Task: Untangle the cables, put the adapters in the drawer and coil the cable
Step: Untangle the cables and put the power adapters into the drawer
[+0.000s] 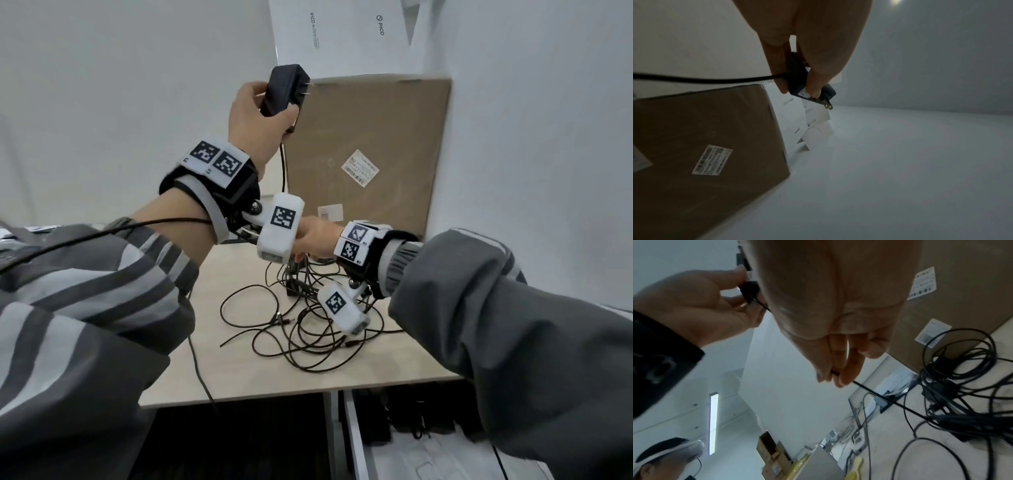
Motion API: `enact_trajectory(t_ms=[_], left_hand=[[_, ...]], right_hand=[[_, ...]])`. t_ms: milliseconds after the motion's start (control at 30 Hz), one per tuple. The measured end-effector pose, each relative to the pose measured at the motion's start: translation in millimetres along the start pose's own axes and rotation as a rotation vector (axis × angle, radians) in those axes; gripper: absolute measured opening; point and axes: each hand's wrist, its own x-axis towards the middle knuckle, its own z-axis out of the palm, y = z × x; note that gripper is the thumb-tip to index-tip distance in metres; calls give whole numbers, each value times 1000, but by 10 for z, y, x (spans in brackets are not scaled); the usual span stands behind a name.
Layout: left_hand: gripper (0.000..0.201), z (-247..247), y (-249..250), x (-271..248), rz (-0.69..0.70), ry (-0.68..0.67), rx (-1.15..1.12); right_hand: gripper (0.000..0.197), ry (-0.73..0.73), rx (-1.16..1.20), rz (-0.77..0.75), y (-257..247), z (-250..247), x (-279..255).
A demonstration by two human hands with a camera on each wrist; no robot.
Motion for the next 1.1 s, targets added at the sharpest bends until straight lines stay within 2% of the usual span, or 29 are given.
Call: enact_trajectory(t_ms=[67, 133, 167, 233, 333, 367, 433, 533, 600, 667, 767, 867, 933, 1000, 1033, 1100], left_hand=[[39, -113, 17, 22, -16, 32, -51], [42, -243, 17, 78, -25, 77, -91], [46, -309, 16, 98, -33, 97, -105], [57, -442, -31, 126, -65, 125, -117], [72, -587, -247, 69, -186, 91, -40], [69, -613, -350, 24, -241, 60, -30], [45, -632, -553, -81, -308, -13, -35], [20, -549, -678, -233, -348, -112, -50], [12, -431, -671, -281, -350, -181, -101], [14, -298, -656, -278, -371, -252, -154], [19, -89, -649, -286, -403, -419, -153], [29, 112, -619, -357, -433, -563, -354], [25, 200, -568, -361, -423, -528, -490], [21, 238, -485, -293, -389, -417, -546], [20, 238, -436, -237, -361, -364, -538], [19, 242, -324, -116, -310, -310, -532]], right_hand=[[19, -94, -31, 57, 160, 71, 18], [16, -80, -40, 131, 403, 107, 39], [16, -18, -7, 154, 513, 108, 36], [18, 203, 69, 156, 639, 0, 45], [16, 558, 159, 74, 448, -460, 121], [18, 639, 220, 28, 303, -640, 158], [23, 733, 269, -82, 0, -953, 246], [19, 711, 266, -218, -427, -1217, 296], [15, 637, 240, -232, -638, -1324, 266], [16, 589, 232, -199, -736, -1409, 222], [14, 613, 326, -200, -761, -1497, 133], [19, 680, 460, -209, -652, -1565, 35], [15, 680, 536, -222, -479, -1572, -44], [13, 650, 594, -164, -226, -1495, -148], [25, 608, 633, -90, -77, -1408, -191], [46, 405, 625, 34, 214, -1116, -233]])
